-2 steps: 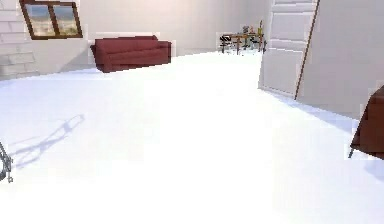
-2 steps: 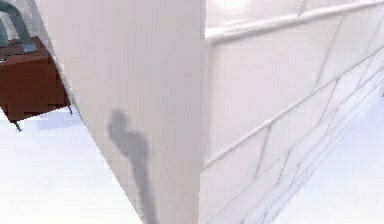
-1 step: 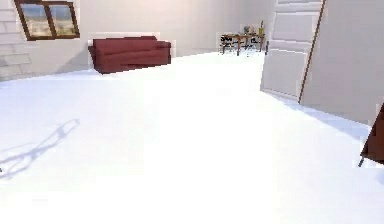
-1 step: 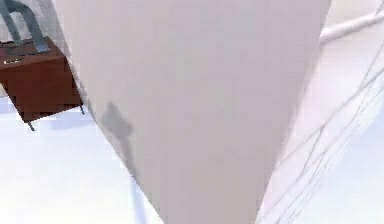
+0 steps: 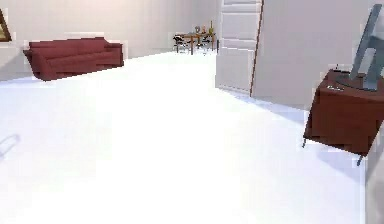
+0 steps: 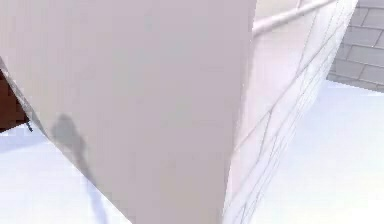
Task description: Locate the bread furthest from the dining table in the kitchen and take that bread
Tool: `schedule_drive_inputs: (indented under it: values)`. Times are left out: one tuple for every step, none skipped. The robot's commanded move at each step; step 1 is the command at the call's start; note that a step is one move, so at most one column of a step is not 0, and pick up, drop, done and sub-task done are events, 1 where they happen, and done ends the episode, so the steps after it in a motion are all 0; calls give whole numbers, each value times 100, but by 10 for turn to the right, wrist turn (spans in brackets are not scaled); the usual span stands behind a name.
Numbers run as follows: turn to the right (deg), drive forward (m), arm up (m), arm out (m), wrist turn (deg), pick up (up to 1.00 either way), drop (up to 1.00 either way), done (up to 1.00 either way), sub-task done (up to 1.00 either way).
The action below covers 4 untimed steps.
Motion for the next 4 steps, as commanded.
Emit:
schedule_drive_inputs:
  values:
    - [0,100,0,0,0,0,0,0,0]
    - [0,100,0,0,0,0,0,0,0]
    - [30,0,0,0,0,0,0,0,0]
    - [0,100,0,0,0,0,0,0,0]
